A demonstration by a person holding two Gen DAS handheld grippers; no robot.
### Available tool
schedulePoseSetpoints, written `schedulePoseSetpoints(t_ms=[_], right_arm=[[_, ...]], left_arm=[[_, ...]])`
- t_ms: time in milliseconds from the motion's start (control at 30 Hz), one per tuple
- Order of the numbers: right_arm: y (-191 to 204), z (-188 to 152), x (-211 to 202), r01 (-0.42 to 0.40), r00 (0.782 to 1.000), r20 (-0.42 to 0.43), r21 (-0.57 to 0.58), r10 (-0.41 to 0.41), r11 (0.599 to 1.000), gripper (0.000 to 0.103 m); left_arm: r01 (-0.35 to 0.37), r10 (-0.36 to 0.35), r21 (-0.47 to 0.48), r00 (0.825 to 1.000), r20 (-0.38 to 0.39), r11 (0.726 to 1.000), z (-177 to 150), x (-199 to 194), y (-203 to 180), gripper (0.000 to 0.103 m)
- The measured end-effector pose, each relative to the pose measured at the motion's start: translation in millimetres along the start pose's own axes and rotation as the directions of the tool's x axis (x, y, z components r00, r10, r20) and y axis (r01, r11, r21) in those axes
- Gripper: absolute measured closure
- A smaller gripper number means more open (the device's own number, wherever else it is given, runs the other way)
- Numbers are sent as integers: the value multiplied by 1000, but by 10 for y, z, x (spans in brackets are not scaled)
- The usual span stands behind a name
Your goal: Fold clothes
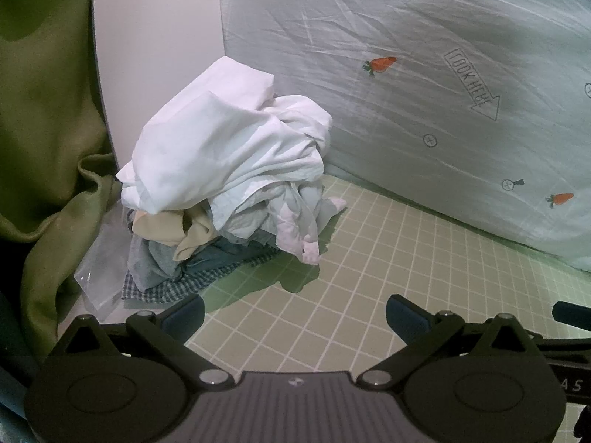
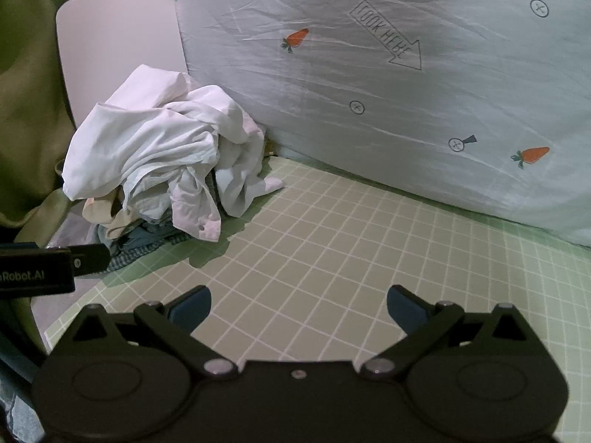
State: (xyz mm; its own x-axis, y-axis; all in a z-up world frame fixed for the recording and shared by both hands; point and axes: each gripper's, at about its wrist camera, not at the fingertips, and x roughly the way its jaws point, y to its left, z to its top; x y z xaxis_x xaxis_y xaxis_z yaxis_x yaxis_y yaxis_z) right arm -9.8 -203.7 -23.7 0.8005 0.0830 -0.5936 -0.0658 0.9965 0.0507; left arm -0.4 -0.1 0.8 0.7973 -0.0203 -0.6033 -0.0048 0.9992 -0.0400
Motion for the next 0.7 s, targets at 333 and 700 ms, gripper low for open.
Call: schedulePoseSetpoints(t_ms=[333, 700], right_arm=[[12, -6, -26, -1, 1000, 1, 4, 1, 1000, 0], [16, -20, -37, 6, 1000, 0, 1, -6, 1000, 0]], left_arm=[[3, -3, 4, 1000, 1, 1000, -18, -13, -20, 0], [8, -8, 2, 1000, -1, 1000, -22, -23, -24, 0]])
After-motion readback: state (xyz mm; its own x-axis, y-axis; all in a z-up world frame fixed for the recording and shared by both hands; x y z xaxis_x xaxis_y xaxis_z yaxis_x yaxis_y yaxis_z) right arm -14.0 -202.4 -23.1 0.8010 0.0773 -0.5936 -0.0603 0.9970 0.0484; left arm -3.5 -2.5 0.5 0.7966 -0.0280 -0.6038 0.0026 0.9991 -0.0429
